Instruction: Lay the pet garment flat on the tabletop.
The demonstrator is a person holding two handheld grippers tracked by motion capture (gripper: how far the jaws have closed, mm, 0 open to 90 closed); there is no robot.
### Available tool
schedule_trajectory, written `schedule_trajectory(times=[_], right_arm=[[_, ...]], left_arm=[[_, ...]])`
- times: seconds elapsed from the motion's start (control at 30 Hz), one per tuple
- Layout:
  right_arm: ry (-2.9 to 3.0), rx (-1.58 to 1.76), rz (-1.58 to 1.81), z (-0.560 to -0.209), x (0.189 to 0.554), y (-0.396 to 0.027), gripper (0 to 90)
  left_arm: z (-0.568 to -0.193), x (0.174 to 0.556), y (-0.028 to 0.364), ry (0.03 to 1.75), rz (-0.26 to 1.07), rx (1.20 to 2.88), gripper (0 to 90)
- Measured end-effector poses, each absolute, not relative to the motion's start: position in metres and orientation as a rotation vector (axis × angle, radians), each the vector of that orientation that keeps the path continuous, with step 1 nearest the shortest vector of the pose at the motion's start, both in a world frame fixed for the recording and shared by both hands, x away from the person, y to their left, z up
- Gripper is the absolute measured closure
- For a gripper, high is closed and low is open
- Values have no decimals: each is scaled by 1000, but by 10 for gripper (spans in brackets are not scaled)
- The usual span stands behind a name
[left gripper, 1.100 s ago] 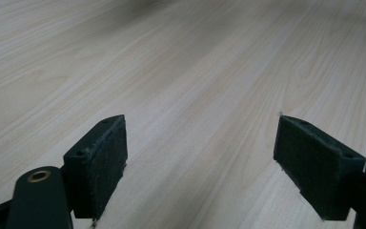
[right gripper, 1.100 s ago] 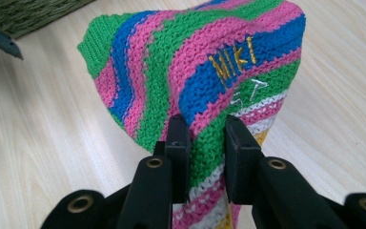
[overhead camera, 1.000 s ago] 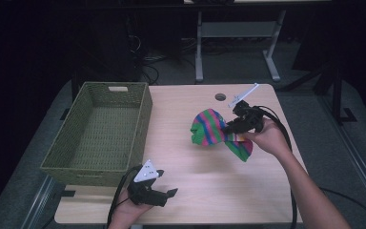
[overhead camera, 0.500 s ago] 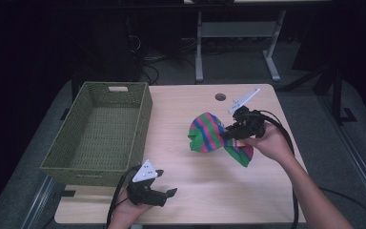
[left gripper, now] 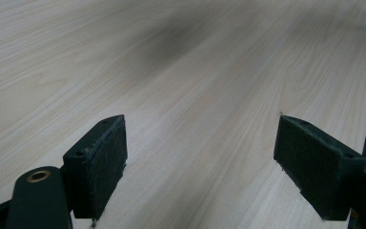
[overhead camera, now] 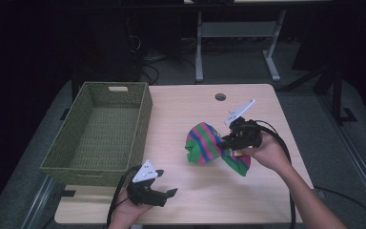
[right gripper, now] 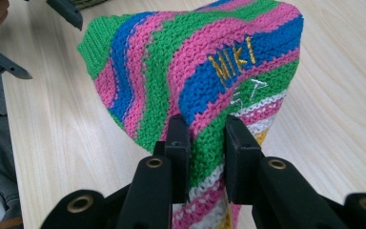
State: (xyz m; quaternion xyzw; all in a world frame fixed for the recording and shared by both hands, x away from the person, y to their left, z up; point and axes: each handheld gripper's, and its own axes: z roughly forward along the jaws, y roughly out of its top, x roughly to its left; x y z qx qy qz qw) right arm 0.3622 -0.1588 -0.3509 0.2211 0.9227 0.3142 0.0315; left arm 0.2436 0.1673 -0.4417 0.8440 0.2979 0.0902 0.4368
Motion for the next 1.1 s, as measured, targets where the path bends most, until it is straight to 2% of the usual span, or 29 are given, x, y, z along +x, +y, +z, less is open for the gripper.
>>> schedule_trajectory(times=[0.5, 1.1], right_arm=[[2878, 607, 950, -374, 352, -153, 740], [2977, 514, 877, -411, 338, -127, 734]], left_arm=[[-441, 243, 167, 733, 237, 2103, 182], [-440, 242, 167, 723, 234, 2106, 182]])
